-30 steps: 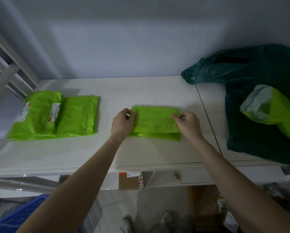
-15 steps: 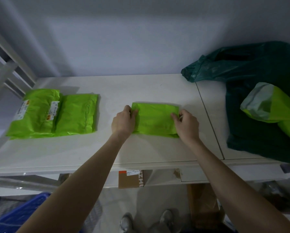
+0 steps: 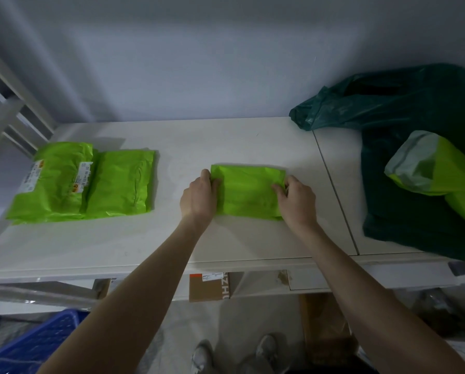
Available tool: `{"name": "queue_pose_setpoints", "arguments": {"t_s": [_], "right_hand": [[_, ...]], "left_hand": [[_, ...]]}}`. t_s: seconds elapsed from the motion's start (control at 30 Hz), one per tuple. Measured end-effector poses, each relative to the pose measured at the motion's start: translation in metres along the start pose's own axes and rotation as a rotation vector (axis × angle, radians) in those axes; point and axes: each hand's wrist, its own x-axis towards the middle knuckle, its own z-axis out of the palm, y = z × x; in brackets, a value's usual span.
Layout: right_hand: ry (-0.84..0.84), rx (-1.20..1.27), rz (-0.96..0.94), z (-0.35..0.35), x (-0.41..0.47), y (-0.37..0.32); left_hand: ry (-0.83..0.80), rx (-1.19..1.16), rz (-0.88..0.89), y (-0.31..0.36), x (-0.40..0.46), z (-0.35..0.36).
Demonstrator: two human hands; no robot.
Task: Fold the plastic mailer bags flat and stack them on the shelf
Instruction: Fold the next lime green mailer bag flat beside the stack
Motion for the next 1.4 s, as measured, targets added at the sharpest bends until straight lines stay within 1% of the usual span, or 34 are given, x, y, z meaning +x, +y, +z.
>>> {"name": "queue_pose_setpoints", "arguments": {"t_s": [0.17,0.4,0.5,0.57,0.6,0.67,0.7,0.8,0.87,1.0,1.1,1.27,1.33,1.4], "right_hand": [[-0.045,-0.171,-0.034,0.003,-0.004,-0.006],[-0.025,-0.340,-0.027,0.011,-0.006,-0.011],[0.076,-0.360,-0.087,0.016,-0.006,-0.008],[0.185,-0.395,-0.133,0.020,-0.007,-0.003],[0.212,-0.386,-0.157,0.021,-0.007,-0.001],[0.154,-0.241,-0.147,0.020,-0.006,0.000],[0.085,-0.146,-0.104,0.016,-0.007,-0.002],[-0.004,0.155,0.055,0.011,0.002,-0.003],[-0.032,0.321,0.146,0.007,0.008,-0.006],[-0.100,0.580,0.228,0.001,0.015,-0.010],[-0.144,0.585,0.206,0.004,0.017,-0.010],[-0.145,0.375,0.142,0.010,0.015,-0.009],[-0.135,0.349,0.150,0.007,0.016,-0.009],[-0.073,0.394,0.175,0.003,0.019,-0.008]], "left_hand": [[0.005,0.085,0.037,0.001,-0.002,0.006],[0.038,0.255,0.059,-0.003,-0.004,0.008],[0.074,0.335,0.084,-0.006,-0.003,0.008],[0.116,0.386,0.131,-0.009,-0.001,0.010],[0.152,0.411,0.152,-0.010,-0.001,0.010],[0.218,0.461,0.181,-0.012,0.001,0.012],[0.227,0.471,0.200,-0.013,0.002,0.013],[0.175,0.445,0.256,-0.013,0.002,0.013],[0.163,0.408,0.265,-0.012,0.001,0.013],[0.121,0.396,0.316,-0.011,0.002,0.011],[0.067,0.404,0.336,-0.013,0.005,0.012],[0.033,0.360,0.308,-0.017,0.007,0.015],[0.027,0.269,0.308,-0.019,0.009,0.014],[0.022,0.068,0.249,-0.020,0.009,0.010]]}}
